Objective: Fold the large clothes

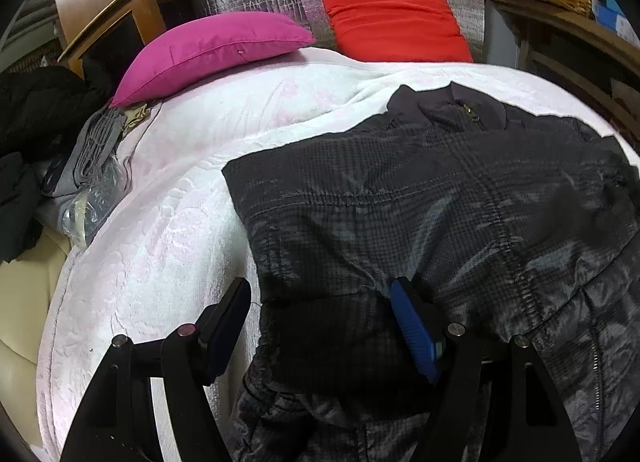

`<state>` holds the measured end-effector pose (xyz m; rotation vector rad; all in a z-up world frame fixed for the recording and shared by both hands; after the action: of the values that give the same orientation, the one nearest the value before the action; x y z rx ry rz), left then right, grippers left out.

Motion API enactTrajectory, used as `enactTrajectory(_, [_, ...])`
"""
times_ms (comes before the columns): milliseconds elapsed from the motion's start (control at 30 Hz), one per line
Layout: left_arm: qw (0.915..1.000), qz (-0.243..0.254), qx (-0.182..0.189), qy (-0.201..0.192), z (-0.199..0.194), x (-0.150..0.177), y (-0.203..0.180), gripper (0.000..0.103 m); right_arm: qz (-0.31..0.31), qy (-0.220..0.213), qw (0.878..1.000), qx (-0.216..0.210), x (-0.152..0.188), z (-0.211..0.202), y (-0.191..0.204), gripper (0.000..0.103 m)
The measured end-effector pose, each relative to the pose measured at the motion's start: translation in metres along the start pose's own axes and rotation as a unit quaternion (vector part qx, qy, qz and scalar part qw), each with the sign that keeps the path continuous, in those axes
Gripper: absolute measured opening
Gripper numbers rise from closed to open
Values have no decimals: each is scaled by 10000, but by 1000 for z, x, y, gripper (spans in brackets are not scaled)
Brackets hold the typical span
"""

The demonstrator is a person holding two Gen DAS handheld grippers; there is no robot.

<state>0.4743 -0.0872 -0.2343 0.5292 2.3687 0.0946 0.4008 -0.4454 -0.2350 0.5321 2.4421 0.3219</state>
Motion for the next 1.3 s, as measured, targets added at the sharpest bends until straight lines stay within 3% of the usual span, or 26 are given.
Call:
enactTrajectory(167, [9999,-23,102,-101,-12,0,3,73,93,-163,9998,20,-1,-13,-11,23])
enactTrajectory(300, [9996,217,19,197,8,11,-4,73,251,98,9996,-39,4,8,-21,23])
enactTrajectory(433, [9996,192,13,188,7,10,-3,73,248,32,9996,-89,1,6,-18,24])
enactTrajectory(500, [9998,145,38,101,0,10,1,73,302,-65,9987,-404,1,-2,-16,35])
enactTrajectory(567, [9999,119,46,19,-10,12,5,73,371,-164,9965,-724,5,-10,-15,77])
enactTrajectory(600, [9999,112,33,-30,-17,15,9,73,390,-289,9946,-915,6,-16,-12,78])
enactTrajectory(767, [9995,62,-113,-283,-53,39,27,76,246,-434,9940,-969,27,-45,-12,78])
enactTrajectory(1000, [9965,-732,56,-389,-104,102,77,77,587,-497,9905,-1138,78,-86,-38,78])
enactTrajectory(1167, [9917,-1237,326,-118,-124,155,84,78,879,-430,9864,-1322,121,-113,-55,78])
enactTrajectory(1300, [9918,-1190,471,10,-142,187,74,78,919,-224,9840,-1507,160,-132,-57,78])
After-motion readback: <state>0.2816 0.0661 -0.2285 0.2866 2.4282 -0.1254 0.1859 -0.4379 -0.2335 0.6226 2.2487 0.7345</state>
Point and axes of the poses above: each gripper's, at about its wrist camera, not at the fingertips, and z roughly the way its jaws point, y to its left, x to its underside, the point moved 4 cm from there along z, roughly the way its jaws point, and after that the axes turned 1 degree about -x, right-handed, at the moved point
